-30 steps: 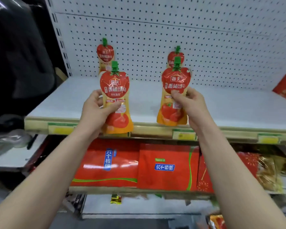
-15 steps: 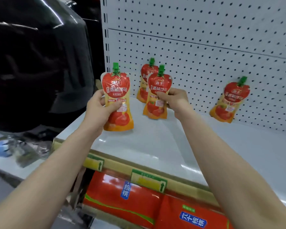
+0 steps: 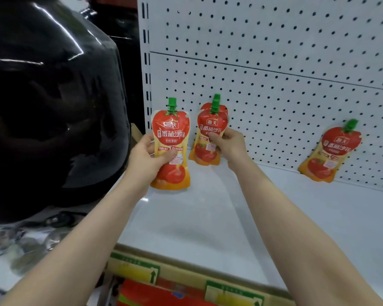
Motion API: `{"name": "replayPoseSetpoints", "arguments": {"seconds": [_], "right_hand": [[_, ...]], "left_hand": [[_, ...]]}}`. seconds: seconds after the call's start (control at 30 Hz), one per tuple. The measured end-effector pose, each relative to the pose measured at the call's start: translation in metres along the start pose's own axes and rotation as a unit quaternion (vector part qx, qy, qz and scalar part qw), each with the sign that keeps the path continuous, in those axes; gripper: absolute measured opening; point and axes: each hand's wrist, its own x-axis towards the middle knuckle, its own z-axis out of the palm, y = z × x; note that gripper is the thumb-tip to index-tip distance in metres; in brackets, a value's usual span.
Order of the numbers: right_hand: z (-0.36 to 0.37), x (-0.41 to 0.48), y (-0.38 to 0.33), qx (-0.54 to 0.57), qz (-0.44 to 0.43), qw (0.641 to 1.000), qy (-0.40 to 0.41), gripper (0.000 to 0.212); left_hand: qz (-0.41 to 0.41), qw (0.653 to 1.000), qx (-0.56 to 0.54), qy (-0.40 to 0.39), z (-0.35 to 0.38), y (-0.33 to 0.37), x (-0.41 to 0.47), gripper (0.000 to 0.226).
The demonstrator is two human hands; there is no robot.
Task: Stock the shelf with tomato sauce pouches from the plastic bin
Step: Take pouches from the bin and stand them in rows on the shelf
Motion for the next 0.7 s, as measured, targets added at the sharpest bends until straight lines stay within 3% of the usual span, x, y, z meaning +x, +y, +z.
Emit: {"name": "replayPoseSetpoints", "arguments": {"seconds": [0.17, 0.23, 0.3, 0.37, 0.43, 0.53, 0.7], "right_hand": [[0.003, -0.002, 0.003, -0.02, -0.023, 1.0, 0.009, 0.011], [0.0, -0.006, -0.001, -0.039, -0.022, 0.999, 0.007, 0.02], [-0.009, -0.016, -0.012, -0.073, -0.029, 0.996, 0.044, 0.036], [-0.019, -0.033, -0.03, -0.07, -0.066, 0.99, 0.098, 0.031], [-0.025, -0.053, -0.05, -0.025, -0.086, 0.995, 0.047, 0.023], [-0.026, -0.073, -0.063, -0.011, -0.068, 0.991, -0.114, 0.02], [-0.032, -0.075, -0.062, 0.022, -0.048, 0.989, -0.138, 0.009]], "left_hand": [[-0.003, 1.0, 0.007, -0.025, 0.002, -0.005, 0.005, 0.051], [-0.004, 0.999, 0.002, -0.04, 0.005, -0.005, 0.004, 0.049], [-0.001, 0.998, -0.006, -0.054, 0.008, -0.006, 0.002, 0.048], [0.005, 0.998, -0.008, -0.066, 0.011, -0.006, 0.0, 0.047], [0.013, 0.997, -0.009, -0.079, 0.018, -0.006, -0.002, 0.048], [0.02, 0.993, -0.017, -0.112, 0.029, -0.008, -0.005, 0.05], [0.03, 0.99, -0.006, -0.135, 0.038, -0.017, -0.009, 0.049]]}}
